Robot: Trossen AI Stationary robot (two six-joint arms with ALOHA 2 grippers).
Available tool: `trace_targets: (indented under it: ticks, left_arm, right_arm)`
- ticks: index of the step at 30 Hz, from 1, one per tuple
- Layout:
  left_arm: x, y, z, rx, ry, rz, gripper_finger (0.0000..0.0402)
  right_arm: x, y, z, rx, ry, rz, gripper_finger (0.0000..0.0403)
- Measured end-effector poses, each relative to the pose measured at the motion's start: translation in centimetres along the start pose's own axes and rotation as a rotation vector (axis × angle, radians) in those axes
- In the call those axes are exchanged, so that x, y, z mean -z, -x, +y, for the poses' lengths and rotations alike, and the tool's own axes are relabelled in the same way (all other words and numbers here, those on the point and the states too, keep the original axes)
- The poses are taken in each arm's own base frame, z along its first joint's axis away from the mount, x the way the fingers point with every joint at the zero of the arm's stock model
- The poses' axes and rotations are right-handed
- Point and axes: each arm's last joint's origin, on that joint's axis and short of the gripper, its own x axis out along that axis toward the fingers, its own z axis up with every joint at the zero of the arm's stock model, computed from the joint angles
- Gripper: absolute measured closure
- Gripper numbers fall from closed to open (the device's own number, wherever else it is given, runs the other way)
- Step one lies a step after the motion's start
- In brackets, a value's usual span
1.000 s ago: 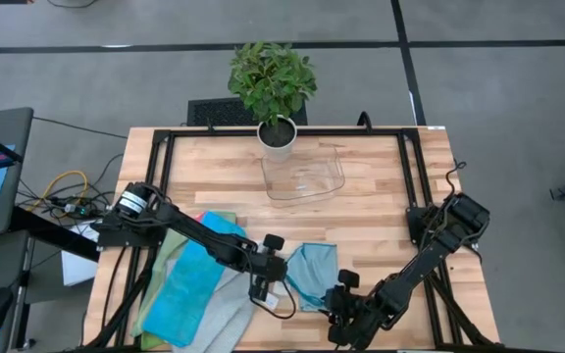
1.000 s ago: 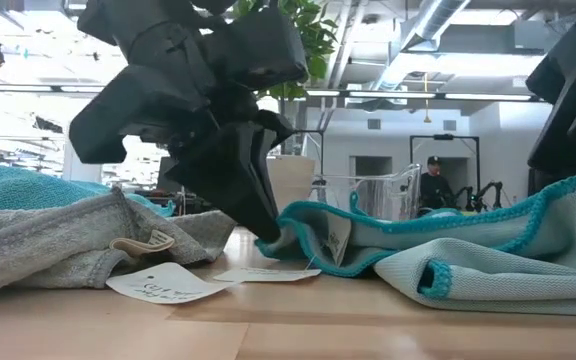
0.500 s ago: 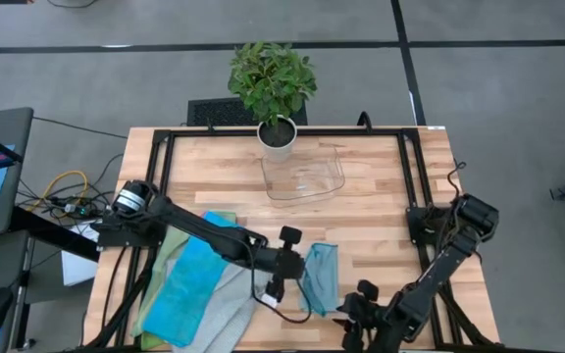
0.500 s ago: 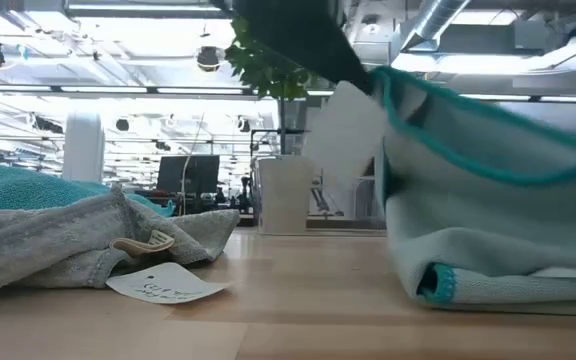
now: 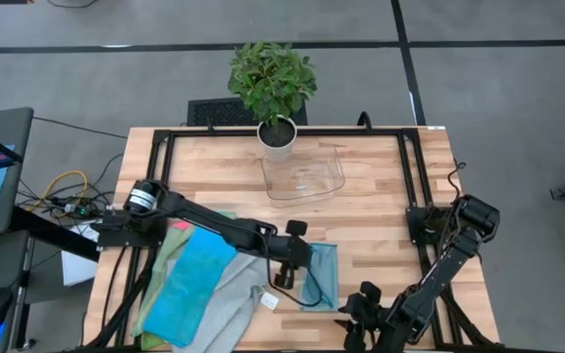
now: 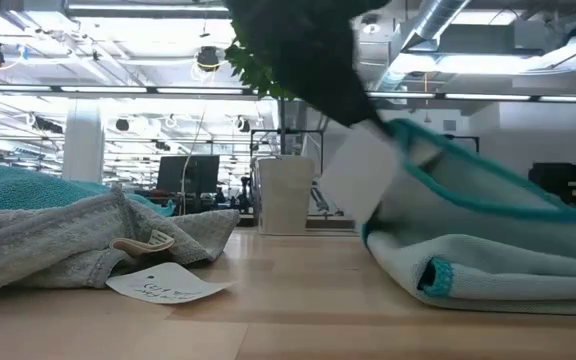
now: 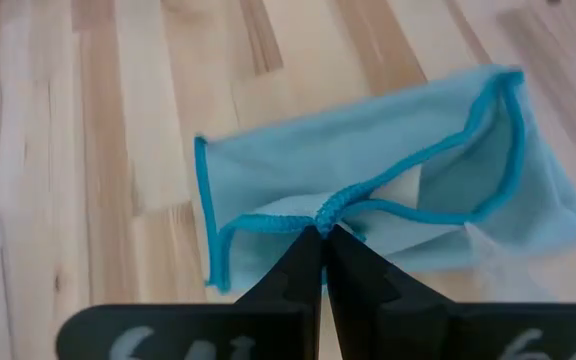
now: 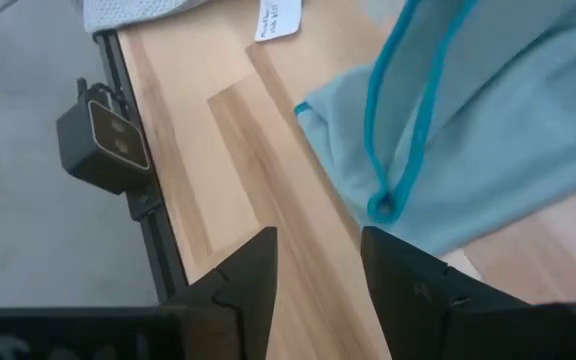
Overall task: Fold microfiber towels
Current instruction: Fold the light blue microfiber cloth
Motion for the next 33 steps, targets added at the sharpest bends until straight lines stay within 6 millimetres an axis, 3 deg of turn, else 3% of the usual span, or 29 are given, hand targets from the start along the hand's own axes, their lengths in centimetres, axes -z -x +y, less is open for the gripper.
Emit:
trace_targets:
  ticks: [9,18,22,33]
  left_arm:
    - [-1.2,0.3,0.5,-0.003,-0.002,-0.054,0.04]
    - [-0.9,-2.2,0.0,0.035,0.037,-0.041,0.04]
    - [-1.1,-2.2,0.1,0.006,0.026,-0.048,0.04]
    - [-1.5,-2.2,0.7,0.001,0.059,-0.08,0.04]
  right_arm:
    - [-0.6,-0.5,-0.2,0.018,0.03,-0.017,0.023]
    - [-1.3,-1.1,-0.7,0.056,0.009,-0.006,0.023]
    - [-1.1,-1.1,-0.8,0.063,0.049,-0.003,0.023]
    - [0.1,-3.5,-1.9,0.15,0.111,0.032,0.023]
